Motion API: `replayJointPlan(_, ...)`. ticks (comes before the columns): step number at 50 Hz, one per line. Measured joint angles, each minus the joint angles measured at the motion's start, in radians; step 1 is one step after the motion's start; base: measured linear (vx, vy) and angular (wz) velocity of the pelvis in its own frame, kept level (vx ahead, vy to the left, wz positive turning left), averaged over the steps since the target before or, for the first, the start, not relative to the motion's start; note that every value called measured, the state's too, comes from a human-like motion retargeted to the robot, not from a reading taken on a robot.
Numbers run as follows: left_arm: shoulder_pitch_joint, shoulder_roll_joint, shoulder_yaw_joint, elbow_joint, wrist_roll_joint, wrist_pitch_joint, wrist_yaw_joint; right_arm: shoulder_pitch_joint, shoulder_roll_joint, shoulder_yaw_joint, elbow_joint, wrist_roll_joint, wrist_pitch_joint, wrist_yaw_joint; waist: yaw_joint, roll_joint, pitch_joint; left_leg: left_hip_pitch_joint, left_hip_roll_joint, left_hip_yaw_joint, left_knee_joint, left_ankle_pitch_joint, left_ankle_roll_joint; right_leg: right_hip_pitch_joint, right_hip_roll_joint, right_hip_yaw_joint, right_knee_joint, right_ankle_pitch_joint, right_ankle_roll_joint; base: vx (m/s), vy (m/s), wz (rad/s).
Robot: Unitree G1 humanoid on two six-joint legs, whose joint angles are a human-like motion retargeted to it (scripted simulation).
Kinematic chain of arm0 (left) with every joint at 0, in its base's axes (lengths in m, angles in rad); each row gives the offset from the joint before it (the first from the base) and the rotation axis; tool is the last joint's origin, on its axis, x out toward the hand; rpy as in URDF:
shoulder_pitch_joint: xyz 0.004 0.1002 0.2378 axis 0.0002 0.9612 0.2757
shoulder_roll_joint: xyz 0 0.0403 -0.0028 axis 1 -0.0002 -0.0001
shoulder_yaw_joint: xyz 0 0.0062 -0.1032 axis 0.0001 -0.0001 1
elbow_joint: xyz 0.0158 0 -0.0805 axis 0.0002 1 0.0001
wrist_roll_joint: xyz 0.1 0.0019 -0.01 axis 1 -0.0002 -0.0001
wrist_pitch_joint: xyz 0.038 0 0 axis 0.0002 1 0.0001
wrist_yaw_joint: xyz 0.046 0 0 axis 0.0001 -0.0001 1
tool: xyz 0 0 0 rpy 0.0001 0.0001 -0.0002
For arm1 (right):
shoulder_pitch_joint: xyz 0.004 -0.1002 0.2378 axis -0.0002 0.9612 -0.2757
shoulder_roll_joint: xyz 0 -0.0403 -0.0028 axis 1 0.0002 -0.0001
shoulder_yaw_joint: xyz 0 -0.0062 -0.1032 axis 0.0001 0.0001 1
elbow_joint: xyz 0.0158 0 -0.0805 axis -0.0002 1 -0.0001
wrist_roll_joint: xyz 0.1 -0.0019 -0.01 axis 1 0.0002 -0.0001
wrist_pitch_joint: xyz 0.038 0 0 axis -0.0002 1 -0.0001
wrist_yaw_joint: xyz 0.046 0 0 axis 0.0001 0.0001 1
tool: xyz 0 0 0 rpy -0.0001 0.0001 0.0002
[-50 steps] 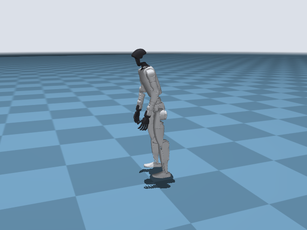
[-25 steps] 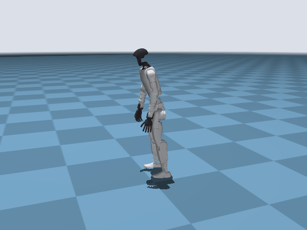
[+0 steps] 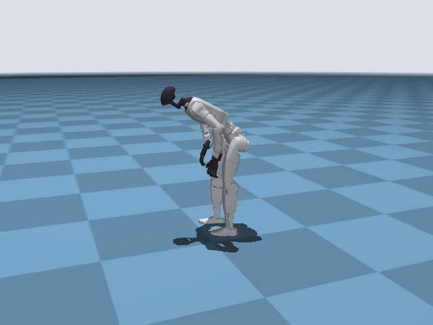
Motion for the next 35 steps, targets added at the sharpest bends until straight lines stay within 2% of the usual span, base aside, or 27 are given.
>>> replayJointPlan(4,0.142,0.189,0.144,-0.390,0.002,-0.084,0.234,0.195,-0.095,-0.222,-0.353,-0.014,-0.054,-0.054,0.003,-0.032,0.000,-0.326,0.038,0.043,0.351,-0.125,-0.013,-0.302,-0.022,0.057,0.281,-0.121,-0.038,-0.03,-0.07,0.04)
replayJointPlan(9,0.380,0.349,0.374,-0.753,0.042,-0.138,0.409,0.411,-0.134,-0.403,-0.602,-0.087,-0.094,-0.185,0.013,-0.045,0.000,-0.690,0.110,0.066,0.856,-0.266,-0.014,-0.654,-0.045,0.134,0.764,-0.333,-0.087,0.01,-0.06,-0.03)
replayJointPlan(12,0.573,0.384,0.430,-0.886,0.078,-0.151,0.496,0.612,-0.155,-0.470,-0.714,-0.120,-0.116,-0.275,0.013,-0.079,0.000,-0.730,0.143,0.093,1.161,-0.389,-0.002,-0.739,-0.061,0.232,1.103,-0.485,-0.115,0.08,-0.07,-0.32)
replayJointPlan(17,0.856,0.446,0.463,-1.031,0.125,-0.183,0.624,0.921,-0.237,-0.507,-0.841,-0.199,-0.139,-0.365,0.032,-0.090,0.000,-0.730,0.210,0.036,1.656,-0.609,-0.007,-0.740,-0.042,0.300,1.590,-0.709,-0.163,0.12,-0.05,-0.63)
replayJointPlan(20,1.024,0.505,0.476,-1.104,0.150,-0.197,0.697,1.093,-0.310,-0.534,-0.901,-0.260,-0.136,-0.408,0.081,-0.080,0.000,-0.730,0.276,-0.017,1.899,-0.681,-0.014,-0.740,0.006,0.310,1.790,-0.737,-0.188,-0.06,0.04,-1.07)
replayJointPlan(24,1.218,0.593,0.508,-1.147,0.159,-0.195,0.766,1.251,-0.403,-0.592,-0.949,-0.286,-0.117,-0.449,0.122,-0.058,0.000,-0.730,0.310,-0.067,2.114,-0.682,-0.029,-0.740,0.021,0.337,2.006,-0.737,-0.212,-0.19,0.00,-0.37)
replayJointPlan(28,1.347,0.623,0.592,-1.166,0.138,-0.184,0.813,1.279,-0.479,-0.611,-0.946,-0.240,-0.102,-0.460,0.097,-0.047,0.000,-0.730,0.297,-0.079,2.311,-0.682,-0.023,-0.740,-0.011,0.415,2.232,-0.737,-0.177,-0.04,0.02,0.43)
replayJointPlan(30,1.358,0.614,0.628,-1.175,0.128,-0.184,0.819,1.287,-0.488,-0.624,-0.956,-0.222,-0.101,-0.467,0.089,-0.041,0.000,-0.730,0.309,-0.079,2.384,-0.682,-0.002,-0.740,-0.027,0.443,2.315,-0.737,-0.172,0.11,0.00,0.27)
replayJointPlan(32,1.292,0.607,0.650,-1.198,0.106,-0.177,0.797,1.248,-0.521,-0.632,-0.991,-0.192,-0.101,-0.470,0.101,-0.019,0.000,-0.730,0.335,-0.069,2.393,-0.682,0.048,-0.740,-0.035,0.437,2.321,-0.737,-0.194,0.15,0.01,-0.04)
replayJointPlan(35,1.092,0.582,0.611,-1.236,0.062,-0.132,0.676,1.160,-0.558,-0.628,-1.058,-0.154,-0.093,-0.465,0.131,0.033,0.000,-0.730,0.358,-0.053,2.363,-0.682,0.129,-0.740,-0.027,0.414,2.275,-0.737,-0.236,0.23,0.02,-0.20)
